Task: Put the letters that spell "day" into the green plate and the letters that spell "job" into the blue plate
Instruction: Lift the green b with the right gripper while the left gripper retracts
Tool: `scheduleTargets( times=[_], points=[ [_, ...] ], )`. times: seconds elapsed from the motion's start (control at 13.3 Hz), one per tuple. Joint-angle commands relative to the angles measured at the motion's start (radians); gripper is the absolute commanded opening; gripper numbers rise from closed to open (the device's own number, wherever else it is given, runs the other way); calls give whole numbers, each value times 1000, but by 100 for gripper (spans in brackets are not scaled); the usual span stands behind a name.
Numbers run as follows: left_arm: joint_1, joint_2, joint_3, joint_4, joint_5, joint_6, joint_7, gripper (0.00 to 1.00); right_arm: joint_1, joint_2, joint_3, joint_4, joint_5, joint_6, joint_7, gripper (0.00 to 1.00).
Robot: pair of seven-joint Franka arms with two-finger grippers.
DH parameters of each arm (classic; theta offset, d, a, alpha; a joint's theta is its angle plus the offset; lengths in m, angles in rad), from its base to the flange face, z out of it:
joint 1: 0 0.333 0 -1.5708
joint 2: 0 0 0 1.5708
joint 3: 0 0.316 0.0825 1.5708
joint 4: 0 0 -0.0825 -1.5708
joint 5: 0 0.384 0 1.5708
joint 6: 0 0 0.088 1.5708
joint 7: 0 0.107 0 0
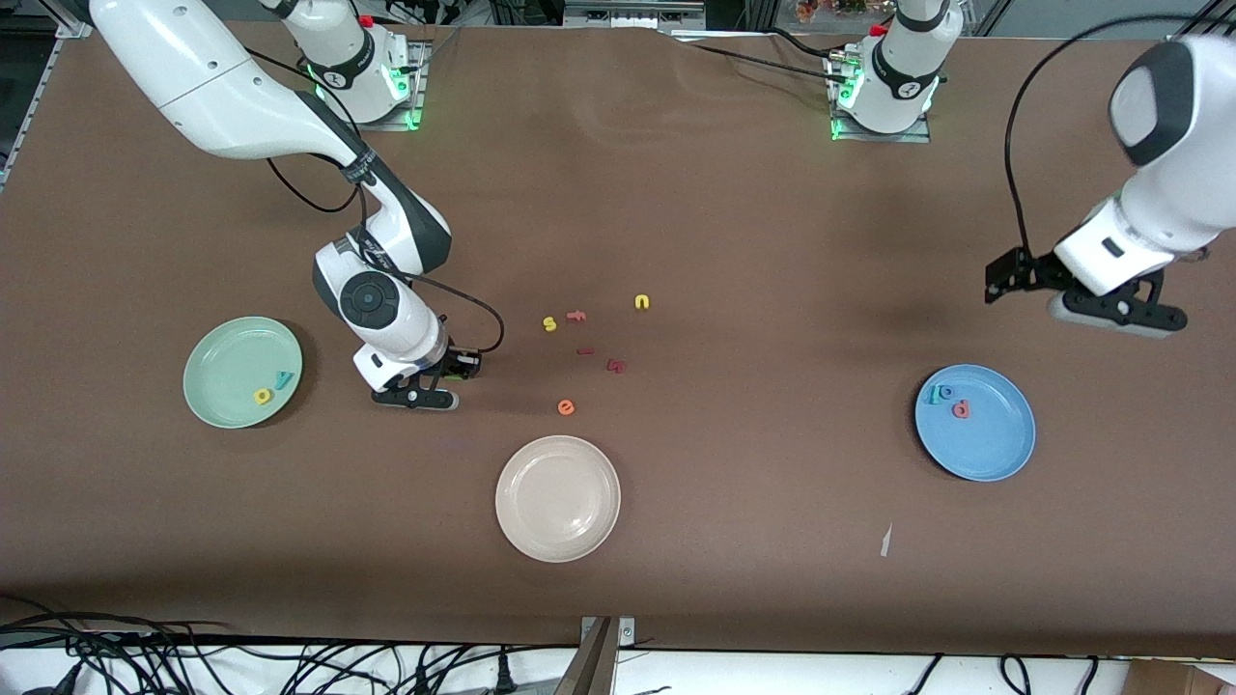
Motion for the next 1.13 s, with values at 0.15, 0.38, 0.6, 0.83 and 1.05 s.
scheduleTargets(
  times=[0.15, 0.38, 0.6, 0.83, 1.05],
  points=[
    [34, 14, -16, 309, 34, -375, -37, 100, -1, 6, 1, 9, -13, 16, 7, 23],
    [51, 15, -15, 486, 34, -528, -36, 100, -21, -3, 3, 41, -12, -39, -10, 21],
    [36, 40, -13, 499, 18, -540, -36, 100, -34, -23, 3, 73, -12, -134, -69, 20],
    [-24, 47, -4, 497, 16, -534, -37, 100, -113, -71, 3, 69, -7, -180, -270, 18],
    [-31, 72, -4, 496, 15, -511, -36, 100, -176, -109, 1, 66, -7, -243, -416, 18]
  ],
)
